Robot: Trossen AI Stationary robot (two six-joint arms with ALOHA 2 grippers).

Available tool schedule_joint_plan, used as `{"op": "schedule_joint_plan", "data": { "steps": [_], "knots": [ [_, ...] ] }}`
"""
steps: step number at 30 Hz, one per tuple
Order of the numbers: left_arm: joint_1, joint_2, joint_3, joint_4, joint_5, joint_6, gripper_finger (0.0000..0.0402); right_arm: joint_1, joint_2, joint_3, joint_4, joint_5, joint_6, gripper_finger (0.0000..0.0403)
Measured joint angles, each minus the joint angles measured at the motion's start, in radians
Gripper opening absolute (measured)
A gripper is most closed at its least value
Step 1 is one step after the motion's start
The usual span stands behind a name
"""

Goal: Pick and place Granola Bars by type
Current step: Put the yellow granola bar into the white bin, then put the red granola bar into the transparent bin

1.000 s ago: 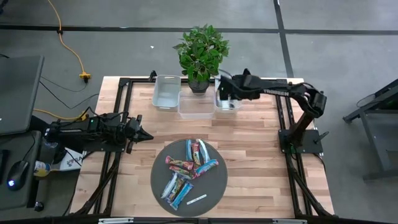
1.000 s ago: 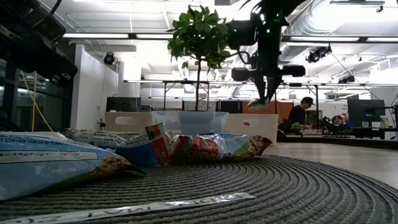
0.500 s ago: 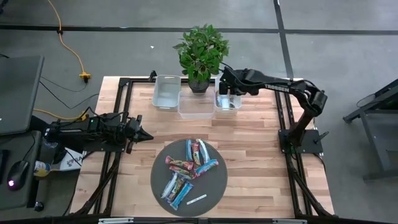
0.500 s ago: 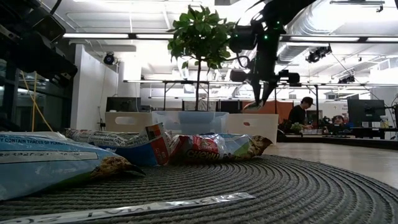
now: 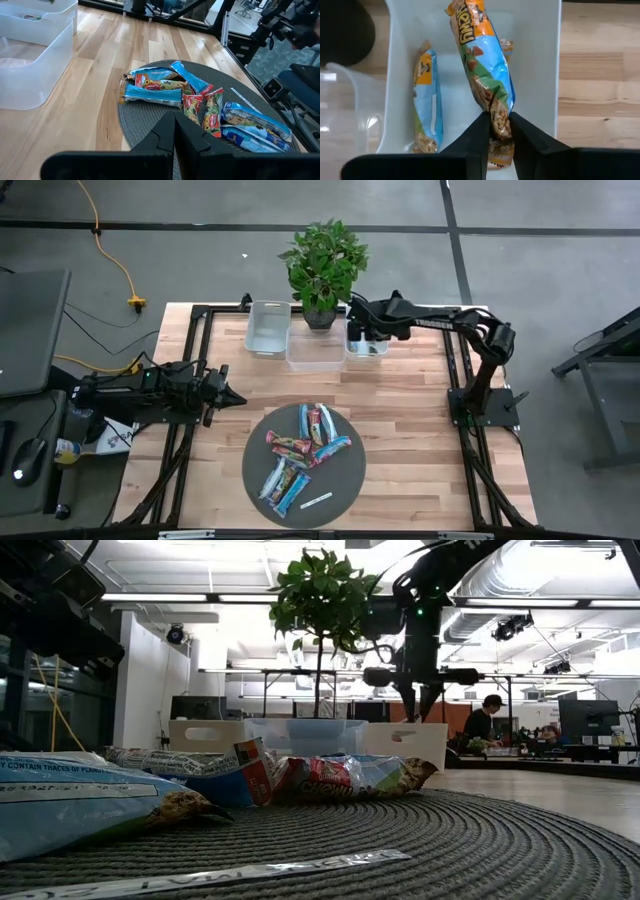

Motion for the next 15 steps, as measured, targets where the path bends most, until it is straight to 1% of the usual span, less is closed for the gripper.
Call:
{"op": "schedule_joint_plan", "data": {
  "steps": [7,15],
  "knots": [
    [0.000,0.000,0.000,0.000,-0.004,0.000,0.0001,0.006,0.000,0.000,-0.012,-0.047,-0.055,0.0085],
    [0.000,0.000,0.000,0.000,-0.003,0.000,0.0001,0.029,0.000,0.000,-0.031,-0.056,-0.146,0.0117]
  ]
}}
